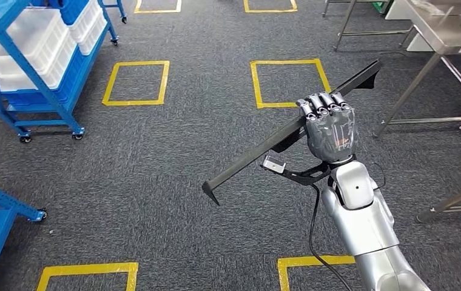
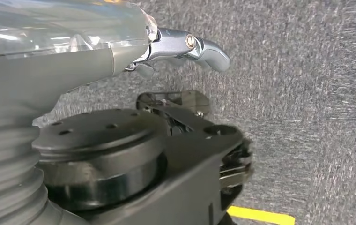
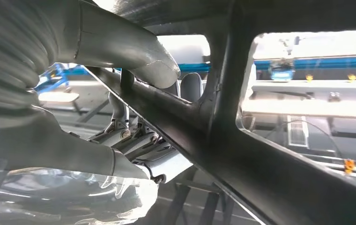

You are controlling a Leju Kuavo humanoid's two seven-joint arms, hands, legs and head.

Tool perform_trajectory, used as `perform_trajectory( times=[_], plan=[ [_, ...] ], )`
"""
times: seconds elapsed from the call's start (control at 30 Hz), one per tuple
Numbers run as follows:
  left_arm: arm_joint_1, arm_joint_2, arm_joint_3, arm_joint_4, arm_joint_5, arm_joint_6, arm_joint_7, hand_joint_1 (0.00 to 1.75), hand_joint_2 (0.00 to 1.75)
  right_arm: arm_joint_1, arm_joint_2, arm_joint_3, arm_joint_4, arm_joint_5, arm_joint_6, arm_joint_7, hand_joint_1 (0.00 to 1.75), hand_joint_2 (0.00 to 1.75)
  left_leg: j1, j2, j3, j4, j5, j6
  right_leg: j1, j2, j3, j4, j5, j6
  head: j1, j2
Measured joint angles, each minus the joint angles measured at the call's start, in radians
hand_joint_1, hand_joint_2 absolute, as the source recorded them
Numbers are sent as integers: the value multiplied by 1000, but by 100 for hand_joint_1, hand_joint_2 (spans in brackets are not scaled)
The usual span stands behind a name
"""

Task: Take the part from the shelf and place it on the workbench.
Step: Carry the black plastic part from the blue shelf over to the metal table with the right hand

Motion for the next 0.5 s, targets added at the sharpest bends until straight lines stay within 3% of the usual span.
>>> perform_trajectory(
  times=[0.07,0.13,0.17,0.23,0.3,0.37,0.43,0.47,0.5],
  plan=[
    [0,0,2,0,4,7,0,0,175,-5,1,-3,5,0,0,-6,175,175,4,-39,60,-139,70,5,0,29,-2,4,0,5,0,0],
    [1,0,5,0,5,12,-1,0,175,-10,2,-3,10,2,0,-8,175,175,7,-75,93,-220,95,10,-1,53,-9,8,4,16,0,0],
    [1,0,6,0,5,14,-1,0,175,-10,3,-4,12,4,0,-7,175,175,6,-77,96,-228,92,13,-3,65,-14,8,8,23,0,0],
    [-1,-1,7,0,5,15,-3,0,175,-7,5,-6,15,12,0,-4,175,175,3,-53,100,-237,101,26,-8,76,-21,6,13,37,0,0],
    [-3,-2,7,0,5,15,-5,0,175,-6,5,-8,15,16,-1,1,175,175,2,-26,102,-249,111,42,-5,28,-42,45,-14,44,1,0],
    [-1,-3,8,0,4,15,-6,0,175,-6,5,-10,16,17,-1,4,175,175,-1,-1,102,-254,114,50,-3,-37,-93,154,-74,47,2,0],
    [2,-3,8,0,3,15,-6,0,175,-2,6,-10,18,17,-1,5,175,175,-5,27,101,-254,112,52,-5,-58,-141,262,-114,51,2,0],
    [3,-3,8,0,3,14,-6,0,175,1,6,-10,19,17,-1,6,175,175,-6,42,100,-253,111,52,-6,-62,-147,279,-113,52,2,0],
    [3,-3,8,0,3,13,-6,0,175,2,6,-10,19,17,-1,8,175,175,-6,56,101,-252,109,51,-6,-66,-129,250,-93,52,2,0]
  ],
)
